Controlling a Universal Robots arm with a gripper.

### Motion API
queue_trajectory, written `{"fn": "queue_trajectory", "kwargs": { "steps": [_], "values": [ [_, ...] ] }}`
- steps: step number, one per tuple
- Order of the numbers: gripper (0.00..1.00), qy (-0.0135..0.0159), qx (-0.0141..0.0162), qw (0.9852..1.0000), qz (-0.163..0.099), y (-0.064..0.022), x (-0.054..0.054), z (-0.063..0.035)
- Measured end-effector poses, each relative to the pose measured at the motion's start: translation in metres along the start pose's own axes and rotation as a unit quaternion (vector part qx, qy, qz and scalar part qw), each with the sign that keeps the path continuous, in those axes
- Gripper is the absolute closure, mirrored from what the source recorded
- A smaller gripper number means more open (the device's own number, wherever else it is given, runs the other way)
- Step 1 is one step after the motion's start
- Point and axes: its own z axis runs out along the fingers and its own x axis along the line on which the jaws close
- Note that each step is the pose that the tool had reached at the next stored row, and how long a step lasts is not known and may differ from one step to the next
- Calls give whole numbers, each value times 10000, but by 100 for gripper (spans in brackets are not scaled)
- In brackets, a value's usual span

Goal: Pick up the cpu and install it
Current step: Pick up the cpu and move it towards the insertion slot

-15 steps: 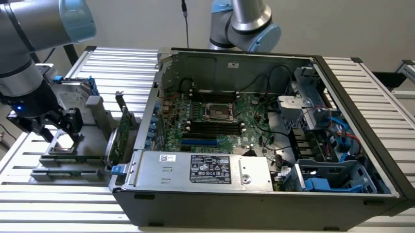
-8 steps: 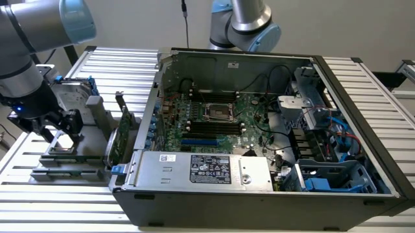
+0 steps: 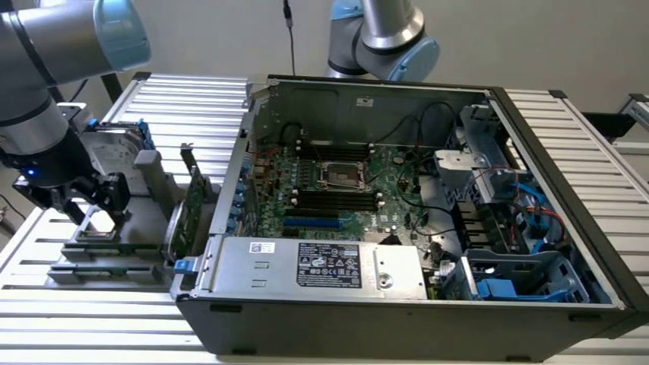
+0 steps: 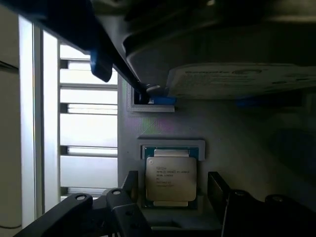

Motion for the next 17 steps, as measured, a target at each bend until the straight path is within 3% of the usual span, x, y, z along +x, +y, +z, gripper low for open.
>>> {"fn": "queue_trajectory", "kwargs": {
  "steps": [17],
  "values": [
    [33, 1, 0, 10000, 15, 29, 29, 46]
  ]
}}
